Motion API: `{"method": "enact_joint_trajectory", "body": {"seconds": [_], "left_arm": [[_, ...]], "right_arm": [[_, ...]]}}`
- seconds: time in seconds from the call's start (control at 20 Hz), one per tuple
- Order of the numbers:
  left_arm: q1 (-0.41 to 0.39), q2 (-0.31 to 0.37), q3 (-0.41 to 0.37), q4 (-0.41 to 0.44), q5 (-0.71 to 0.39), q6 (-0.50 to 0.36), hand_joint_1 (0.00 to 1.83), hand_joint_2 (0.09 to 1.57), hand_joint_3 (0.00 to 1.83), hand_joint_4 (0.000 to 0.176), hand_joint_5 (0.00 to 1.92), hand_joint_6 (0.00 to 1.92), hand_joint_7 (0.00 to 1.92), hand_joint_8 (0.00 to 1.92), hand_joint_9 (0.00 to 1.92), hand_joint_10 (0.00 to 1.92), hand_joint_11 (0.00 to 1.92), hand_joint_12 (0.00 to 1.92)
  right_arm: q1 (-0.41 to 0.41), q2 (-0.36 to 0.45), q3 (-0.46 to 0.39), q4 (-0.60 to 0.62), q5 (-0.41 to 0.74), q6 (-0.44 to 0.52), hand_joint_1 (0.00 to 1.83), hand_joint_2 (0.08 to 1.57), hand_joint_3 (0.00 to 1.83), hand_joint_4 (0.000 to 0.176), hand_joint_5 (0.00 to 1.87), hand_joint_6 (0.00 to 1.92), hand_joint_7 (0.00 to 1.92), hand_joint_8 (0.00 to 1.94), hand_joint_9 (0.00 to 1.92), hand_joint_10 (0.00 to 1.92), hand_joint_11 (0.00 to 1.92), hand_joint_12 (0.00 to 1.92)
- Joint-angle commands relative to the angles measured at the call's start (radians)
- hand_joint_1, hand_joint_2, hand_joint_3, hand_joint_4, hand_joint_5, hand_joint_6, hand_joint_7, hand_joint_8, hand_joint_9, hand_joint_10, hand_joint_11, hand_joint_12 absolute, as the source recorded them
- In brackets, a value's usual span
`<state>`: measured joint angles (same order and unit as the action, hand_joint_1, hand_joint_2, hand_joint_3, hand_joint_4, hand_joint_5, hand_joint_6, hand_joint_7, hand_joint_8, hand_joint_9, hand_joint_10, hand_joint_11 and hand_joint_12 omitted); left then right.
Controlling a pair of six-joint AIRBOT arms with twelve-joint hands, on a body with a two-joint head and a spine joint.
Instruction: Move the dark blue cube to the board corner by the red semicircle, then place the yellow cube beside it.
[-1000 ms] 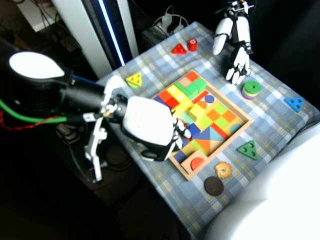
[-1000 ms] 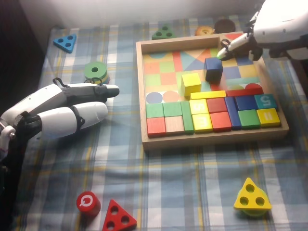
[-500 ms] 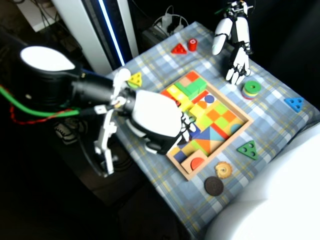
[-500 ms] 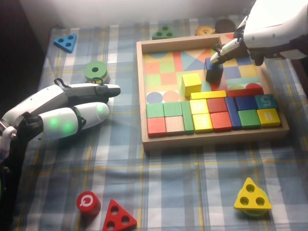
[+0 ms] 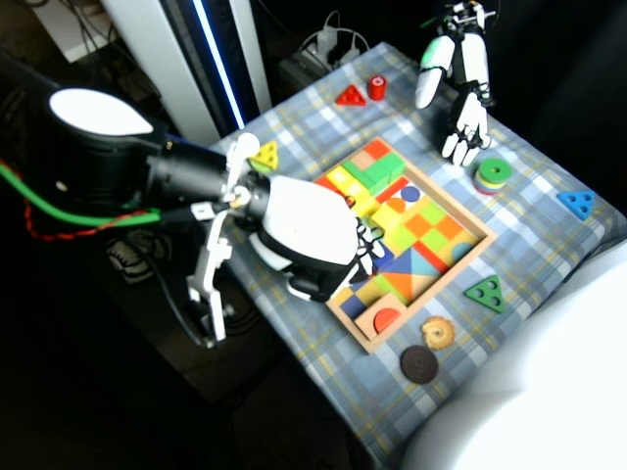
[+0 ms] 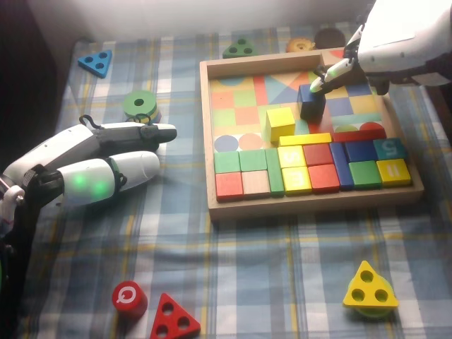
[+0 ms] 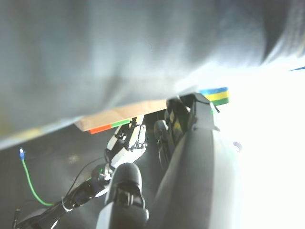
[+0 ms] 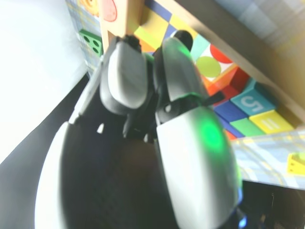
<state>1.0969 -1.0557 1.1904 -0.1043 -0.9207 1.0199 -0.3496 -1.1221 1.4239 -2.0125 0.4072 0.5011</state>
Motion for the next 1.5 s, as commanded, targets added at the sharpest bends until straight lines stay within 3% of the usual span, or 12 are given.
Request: {"method": "enact_joint_trajectory", "body": {"seconds": [0.0,0.4,0.5,0.6,0.7,0.8,1.0,1.05,1.15,1.25,1.3,1.45], "left_arm": [[-0.013,-0.004,0.005,-0.002,-0.103,-0.01,0.35,1.32,0.0,0.017,0.47,0.0,0.35,0.0,0.37,0.0,0.06,0.58],[-0.012,-0.004,0.004,-0.001,-0.096,-0.01,0.28,1.34,0.0,0.018,0.46,0.0,0.34,0.0,0.36,0.0,0.06,0.59],[-0.012,-0.004,0.004,-0.001,-0.095,-0.01,0.32,1.33,0.0,0.0,0.49,0.01,0.37,0.01,0.38,0.01,0.08,0.6],[-0.012,-0.004,0.004,-0.001,-0.095,-0.01,0.28,1.34,0.0,0.033,0.44,0.0,0.33,0.0,0.35,0.0,0.08,0.53],[-0.012,-0.004,0.004,-0.001,-0.092,-0.013,0.32,1.33,0.0,0.03,0.44,0.0,0.34,0.0,0.37,0.01,0.11,0.53],[-0.012,-0.004,0.004,-0.001,-0.089,-0.013,0.29,1.32,0.0,0.053,0.42,0.0,0.33,0.0,0.36,0.0,0.12,0.51],[-0.012,-0.004,0.004,-0.001,-0.089,-0.015,0.26,1.33,0.0,0.05,0.42,0.0,0.34,0.0,0.39,0.01,0.15,0.5],[-0.012,-0.004,0.004,-0.001,-0.089,-0.015,0.26,1.33,0.0,0.048,0.42,0.0,0.34,0.0,0.39,0.01,0.15,0.5],[-0.012,-0.004,0.004,-0.001,-0.087,-0.015,0.28,1.33,0.0,0.047,0.43,0.0,0.34,0.0,0.38,0.0,0.15,0.49],[-0.012,-0.004,0.005,-0.002,-0.086,-0.017,0.25,1.33,0.0,0.051,0.42,0.0,0.32,0.0,0.36,0.0,0.13,0.48],[-0.012,-0.004,0.005,-0.002,-0.086,-0.017,0.23,1.34,0.0,0.062,0.4,0.0,0.3,0.0,0.34,0.0,0.12,0.47],[-0.012,-0.004,0.005,-0.002,-0.086,-0.018,0.26,1.33,0.0,0.056,0.41,0.0,0.32,0.01,0.35,0.01,0.13,0.46]], "right_arm": [[0.003,-0.003,0.003,0.004,-0.034,-0.004,1.61,1.17,0.0,0.0,0.41,0.0,1.28,1.94,1.44,1.92,1.49,1.92],[0.003,0.007,-0.001,0.003,-0.06,-0.004,1.59,1.17,0.0,0.0,0.38,0.01,1.15,1.94,1.44,1.91,1.48,1.92],[0.003,0.014,-0.001,0.001,-0.066,-0.004,1.61,1.16,0.0,0.0,0.42,0.01,1.08,1.94,1.33,1.92,1.37,1.92],[0.003,0.021,-0.002,-0.01,-0.075,-0.004,1.58,1.18,0.0,0.0,0.43,0.01,0.96,1.94,1.2,1.92,1.28,1.92],[0.003,0.029,-0.004,-0.017,-0.082,-0.004,1.58,1.17,0.0,0.0,0.43,0.0,0.92,1.94,1.16,1.92,1.27,1.92],[0.003,0.039,-0.012,-0.029,-0.091,-0.004,1.65,1.17,0.0,0.0,0.41,0.0,0.95,1.94,1.22,1.92,1.33,1.92],[0.002,0.052,-0.014,-0.044,-0.113,0.0,1.64,1.19,0.0,0.0,0.39,0.0,1.03,1.94,1.26,1.92,1.37,1.92],[0.001,0.054,-0.013,-0.044,-0.114,0.004,1.67,1.19,0.0,0.0,0.38,0.0,1.03,1.94,1.25,1.92,1.15,1.92],[-0.002,0.057,-0.003,-0.102,-0.115,0.08,1.71,1.18,0.0,0.0,0.36,0.0,1.1,1.94,1.29,1.92,1.14,1.92],[-0.002,0.055,0.006,-0.122,-0.116,0.106,1.67,1.17,0.0,0.0,0.41,0.01,1.08,1.94,1.3,1.92,1.36,1.92],[-0.002,0.054,0.009,-0.122,-0.118,0.106,1.68,1.17,0.0,0.0,0.42,0.01,1.07,1.94,1.31,1.92,1.41,1.92],[-0.002,0.043,0.019,-0.135,-0.13,0.106,1.69,1.17,0.0,0.0,0.41,0.0,1.04,1.94,1.32,1.92,1.43,1.92]]}}
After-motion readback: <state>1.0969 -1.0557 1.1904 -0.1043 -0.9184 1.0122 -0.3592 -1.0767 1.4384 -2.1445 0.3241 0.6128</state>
